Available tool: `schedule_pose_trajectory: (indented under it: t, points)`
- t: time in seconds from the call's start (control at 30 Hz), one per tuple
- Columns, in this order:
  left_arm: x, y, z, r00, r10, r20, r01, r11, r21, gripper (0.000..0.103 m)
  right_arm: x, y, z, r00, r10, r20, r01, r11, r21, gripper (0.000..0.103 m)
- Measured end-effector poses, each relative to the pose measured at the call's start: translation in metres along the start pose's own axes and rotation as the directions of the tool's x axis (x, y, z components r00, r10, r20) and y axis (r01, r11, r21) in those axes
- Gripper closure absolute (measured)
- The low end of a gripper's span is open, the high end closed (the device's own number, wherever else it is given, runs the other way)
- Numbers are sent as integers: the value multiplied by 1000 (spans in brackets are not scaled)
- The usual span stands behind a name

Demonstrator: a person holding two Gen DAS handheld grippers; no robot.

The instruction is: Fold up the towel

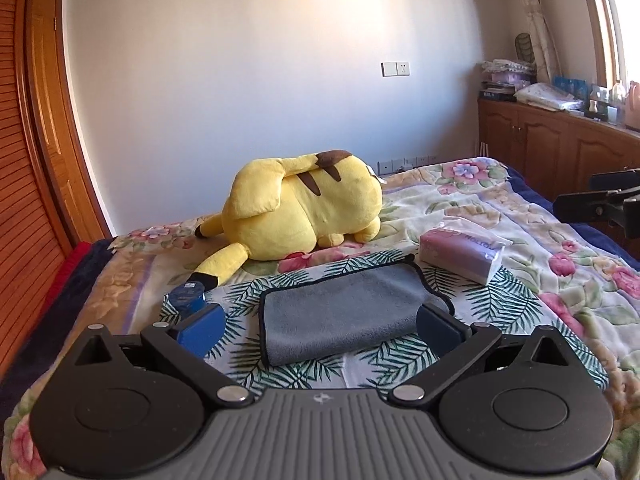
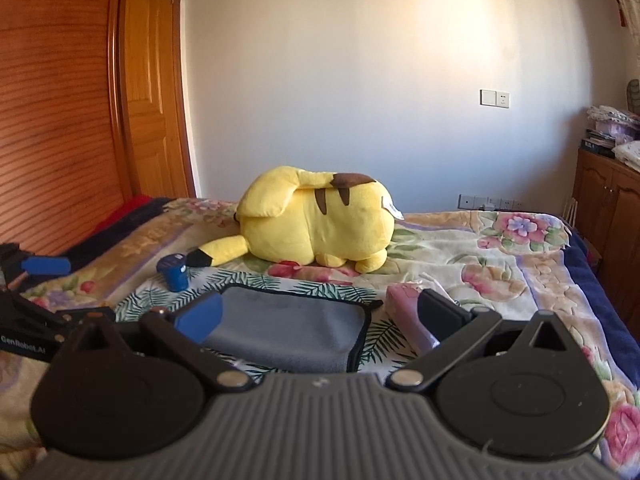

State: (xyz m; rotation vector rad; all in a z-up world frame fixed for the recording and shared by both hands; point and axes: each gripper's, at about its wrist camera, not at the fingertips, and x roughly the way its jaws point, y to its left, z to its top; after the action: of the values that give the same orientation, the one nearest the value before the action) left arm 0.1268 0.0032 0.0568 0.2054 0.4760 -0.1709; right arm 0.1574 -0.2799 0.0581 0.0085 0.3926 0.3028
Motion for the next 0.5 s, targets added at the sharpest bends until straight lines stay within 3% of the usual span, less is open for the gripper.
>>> schedule_pose_trajectory:
  t: [0.5]
  points:
    - [-48, -23, -18, 1000, 13, 9, -13, 1000, -21, 0, -39, 11, -13, 1000, -19, 24, 19, 1000, 6, 0]
